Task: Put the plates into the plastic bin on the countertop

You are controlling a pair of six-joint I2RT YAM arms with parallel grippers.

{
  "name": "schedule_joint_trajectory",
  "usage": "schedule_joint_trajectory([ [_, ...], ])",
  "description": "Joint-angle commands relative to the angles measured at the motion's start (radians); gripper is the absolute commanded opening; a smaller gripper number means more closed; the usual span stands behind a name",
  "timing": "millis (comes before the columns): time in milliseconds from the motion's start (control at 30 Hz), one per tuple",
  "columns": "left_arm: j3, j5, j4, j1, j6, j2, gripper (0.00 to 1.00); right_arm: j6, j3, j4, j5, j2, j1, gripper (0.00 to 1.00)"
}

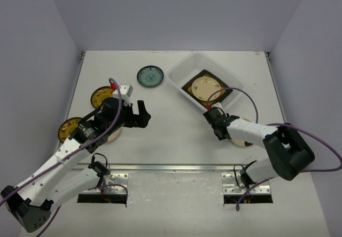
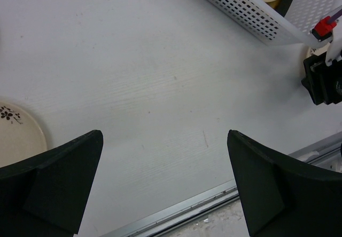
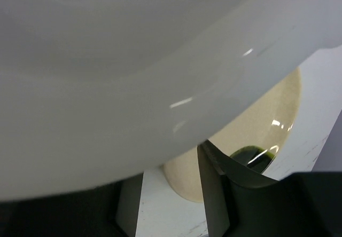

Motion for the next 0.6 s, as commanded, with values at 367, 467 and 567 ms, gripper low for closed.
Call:
schedule_joint_trajectory([
  [367, 0.0, 0.036, 0.049, 0.002, 0.025, -0.039, 1.0, -0.082, 0.032, 0.022, -0.108, 0.077, -0.05, 0.19],
  [467, 0.0, 0.037, 0.051, 0.003, 0.026, -0.04, 1.0, -0.075, 0.028, 0.021, -0.12, 0.062, -0.055, 0.1],
  [567, 0.0, 0.043, 0.052, 0.003, 0.028, -0.034, 1.0, -0.055, 0.009, 0.018, -0.115, 0.008, -0.057, 0.0],
])
